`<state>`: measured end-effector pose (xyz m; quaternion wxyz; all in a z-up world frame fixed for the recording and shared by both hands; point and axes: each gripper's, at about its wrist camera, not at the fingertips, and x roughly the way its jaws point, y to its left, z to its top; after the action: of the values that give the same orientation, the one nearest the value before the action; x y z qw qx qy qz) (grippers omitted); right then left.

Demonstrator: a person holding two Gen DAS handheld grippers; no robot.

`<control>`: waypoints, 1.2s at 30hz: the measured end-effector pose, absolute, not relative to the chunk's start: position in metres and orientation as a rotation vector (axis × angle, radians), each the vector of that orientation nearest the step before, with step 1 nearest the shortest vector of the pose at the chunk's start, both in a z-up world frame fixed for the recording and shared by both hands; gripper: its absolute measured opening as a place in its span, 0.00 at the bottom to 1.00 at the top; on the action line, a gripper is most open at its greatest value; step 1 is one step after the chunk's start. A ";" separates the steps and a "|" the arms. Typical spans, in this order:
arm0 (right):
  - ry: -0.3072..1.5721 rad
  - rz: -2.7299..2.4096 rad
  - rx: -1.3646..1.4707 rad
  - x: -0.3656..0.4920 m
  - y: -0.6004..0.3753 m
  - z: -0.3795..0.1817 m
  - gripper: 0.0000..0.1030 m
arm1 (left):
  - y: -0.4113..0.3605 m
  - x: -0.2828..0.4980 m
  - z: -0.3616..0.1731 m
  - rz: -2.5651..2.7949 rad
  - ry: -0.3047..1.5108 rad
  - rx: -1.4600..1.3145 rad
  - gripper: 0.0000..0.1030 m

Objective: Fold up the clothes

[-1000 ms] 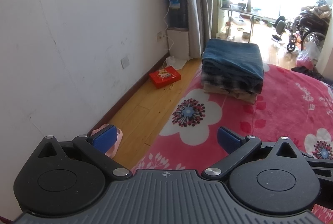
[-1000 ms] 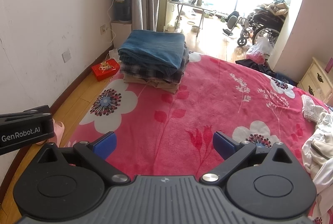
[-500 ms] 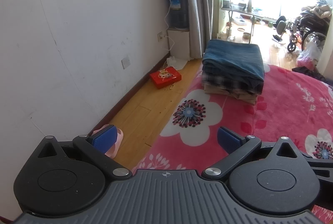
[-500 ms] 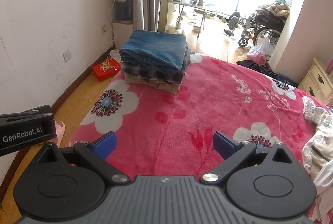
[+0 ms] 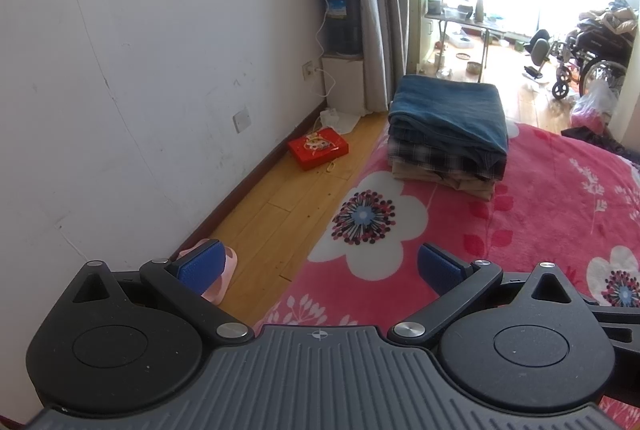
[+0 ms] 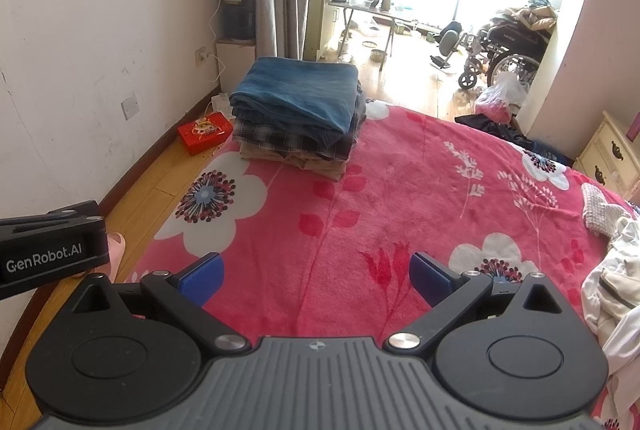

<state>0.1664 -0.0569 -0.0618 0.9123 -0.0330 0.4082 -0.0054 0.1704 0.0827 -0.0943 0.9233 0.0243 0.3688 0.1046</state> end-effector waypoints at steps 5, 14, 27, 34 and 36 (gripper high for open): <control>0.841 -0.012 -0.067 0.166 -0.056 -0.062 0.98 | 0.083 0.171 -0.095 0.216 0.758 0.050 1.00; 0.840 -0.009 -0.066 0.166 -0.056 -0.063 0.98 | 0.086 0.171 -0.096 0.220 0.757 0.044 1.00; 0.841 -0.010 -0.063 0.167 -0.056 -0.064 0.98 | 0.085 0.172 -0.097 0.214 0.759 0.050 1.00; 0.843 -0.010 -0.059 0.167 -0.057 -0.064 0.98 | 0.084 0.172 -0.096 0.220 0.759 0.050 1.00; 0.843 -0.010 -0.058 0.167 -0.057 -0.064 0.98 | 0.084 0.172 -0.096 0.220 0.759 0.051 1.00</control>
<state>0.1669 -0.0571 -0.0637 0.9121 -0.0280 0.4090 -0.0047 0.1720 0.0837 -0.0958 0.9225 0.0249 0.3698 0.1073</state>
